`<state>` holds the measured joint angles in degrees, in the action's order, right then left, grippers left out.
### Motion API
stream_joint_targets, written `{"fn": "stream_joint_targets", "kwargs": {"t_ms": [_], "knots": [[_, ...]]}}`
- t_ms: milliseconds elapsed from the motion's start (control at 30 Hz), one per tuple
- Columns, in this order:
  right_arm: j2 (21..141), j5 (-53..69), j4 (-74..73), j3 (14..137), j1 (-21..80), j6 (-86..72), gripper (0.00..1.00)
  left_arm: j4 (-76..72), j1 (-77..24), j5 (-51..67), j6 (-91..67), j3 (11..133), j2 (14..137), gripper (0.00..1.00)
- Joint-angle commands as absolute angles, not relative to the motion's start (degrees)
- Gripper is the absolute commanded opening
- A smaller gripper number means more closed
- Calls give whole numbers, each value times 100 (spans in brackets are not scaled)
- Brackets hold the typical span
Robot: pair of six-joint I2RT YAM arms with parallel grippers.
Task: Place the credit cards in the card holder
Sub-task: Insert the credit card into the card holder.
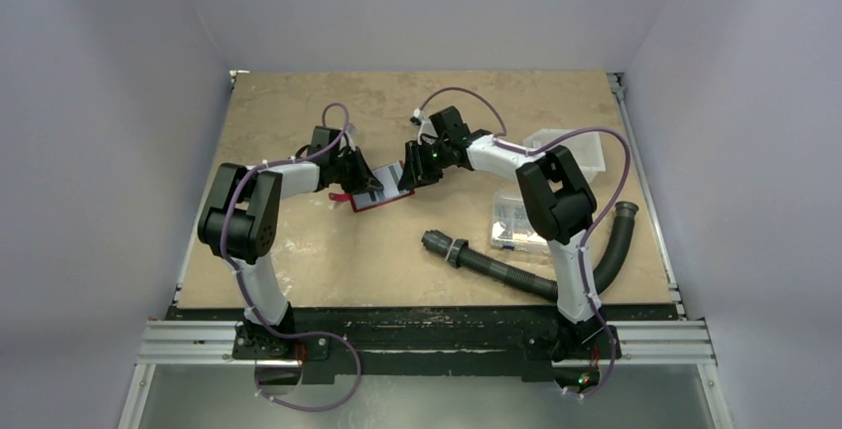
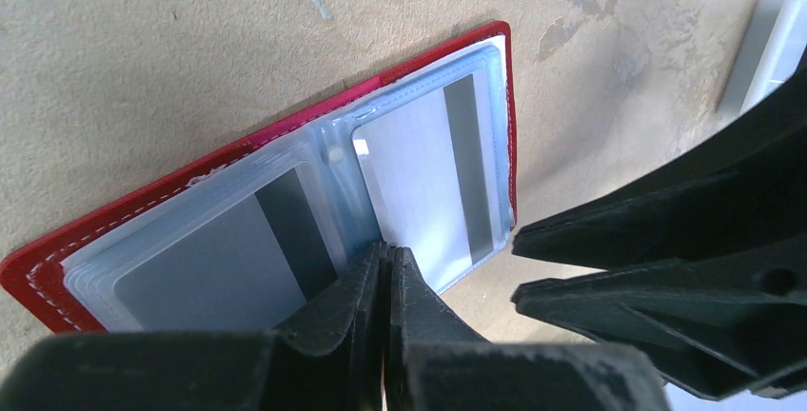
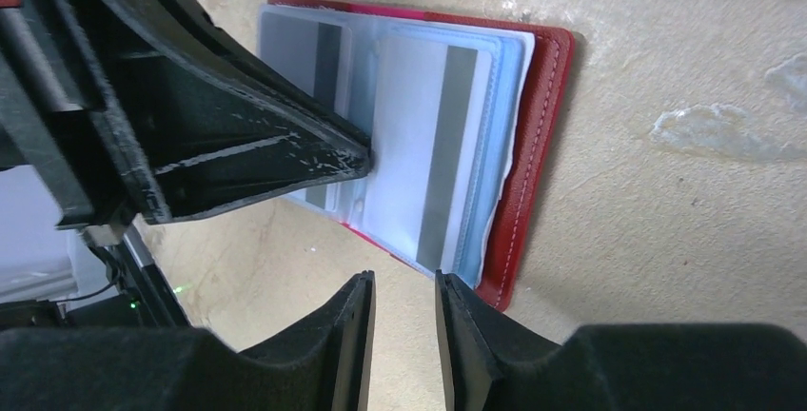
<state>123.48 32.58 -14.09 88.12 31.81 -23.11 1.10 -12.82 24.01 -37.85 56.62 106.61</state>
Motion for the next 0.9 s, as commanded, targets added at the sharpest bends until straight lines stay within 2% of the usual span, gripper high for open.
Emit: {"fn": "stream_joint_targets", "kwargs": {"t_ms": [0, 867], "knots": [[12439, 3358, -1191, 8797, 3155, -2366, 37, 501, -1292, 1933, -3504, 5493, 10850, 0], [12624, 3181, -1226, 8784, 3047, -2302, 41, 442, -1293, 2015, -3514, 5490, 10884, 0]]}}
